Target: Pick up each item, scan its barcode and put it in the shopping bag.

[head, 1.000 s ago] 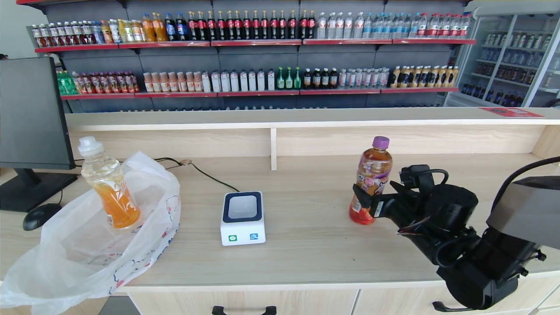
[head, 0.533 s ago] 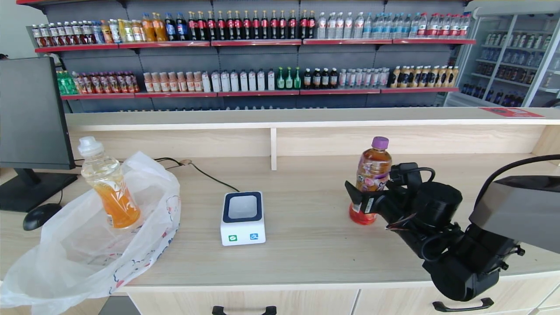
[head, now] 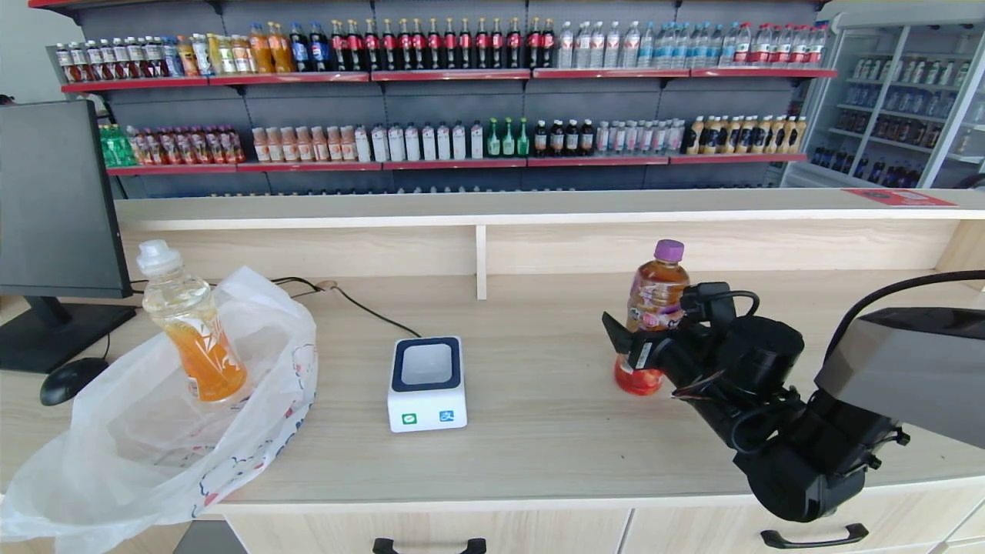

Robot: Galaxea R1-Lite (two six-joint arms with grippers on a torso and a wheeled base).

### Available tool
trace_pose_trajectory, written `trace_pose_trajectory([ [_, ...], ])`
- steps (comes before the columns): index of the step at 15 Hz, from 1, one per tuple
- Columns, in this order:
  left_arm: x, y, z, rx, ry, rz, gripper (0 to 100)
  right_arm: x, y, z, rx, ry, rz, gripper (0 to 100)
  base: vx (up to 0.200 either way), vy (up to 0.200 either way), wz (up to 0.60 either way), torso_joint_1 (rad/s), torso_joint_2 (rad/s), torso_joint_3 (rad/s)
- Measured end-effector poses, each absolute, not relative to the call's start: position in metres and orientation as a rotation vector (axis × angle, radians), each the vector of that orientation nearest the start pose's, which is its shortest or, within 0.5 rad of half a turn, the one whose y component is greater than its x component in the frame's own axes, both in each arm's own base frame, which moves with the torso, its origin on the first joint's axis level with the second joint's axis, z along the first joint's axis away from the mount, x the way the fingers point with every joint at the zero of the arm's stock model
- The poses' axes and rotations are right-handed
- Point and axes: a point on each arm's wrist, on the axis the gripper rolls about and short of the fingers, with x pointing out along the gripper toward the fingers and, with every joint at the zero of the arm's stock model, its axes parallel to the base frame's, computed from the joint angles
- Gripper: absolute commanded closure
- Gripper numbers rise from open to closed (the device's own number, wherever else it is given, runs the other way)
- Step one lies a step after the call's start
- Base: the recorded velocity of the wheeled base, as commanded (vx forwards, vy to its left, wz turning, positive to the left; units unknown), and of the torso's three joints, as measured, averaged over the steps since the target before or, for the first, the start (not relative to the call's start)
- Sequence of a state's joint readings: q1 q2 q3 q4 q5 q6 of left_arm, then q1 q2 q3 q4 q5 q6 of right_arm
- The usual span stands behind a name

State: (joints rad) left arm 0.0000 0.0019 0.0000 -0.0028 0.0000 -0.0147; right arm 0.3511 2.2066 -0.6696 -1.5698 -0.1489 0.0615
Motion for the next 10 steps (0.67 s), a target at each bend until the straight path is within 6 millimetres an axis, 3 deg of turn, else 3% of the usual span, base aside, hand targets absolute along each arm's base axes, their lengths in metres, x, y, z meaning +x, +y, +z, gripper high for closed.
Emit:
trace_pose_trajectory([
  [1, -0.0227, 0.0000, 0.0758, -0.014, -0.001, 0.000, 0, 0.3403, 0.1213, 0.0721, 0.068, -0.023, 0.204, 100, 0.000, 0.000, 0.00, 0.000, 0.00, 0.000],
  [10, -0.0227, 0.0000, 0.0759, -0.012, -0.001, 0.000, 0, 0.3391, 0.1218, 0.0787, 0.073, -0.040, 0.206, 100, 0.000, 0.000, 0.00, 0.000, 0.00, 0.000],
])
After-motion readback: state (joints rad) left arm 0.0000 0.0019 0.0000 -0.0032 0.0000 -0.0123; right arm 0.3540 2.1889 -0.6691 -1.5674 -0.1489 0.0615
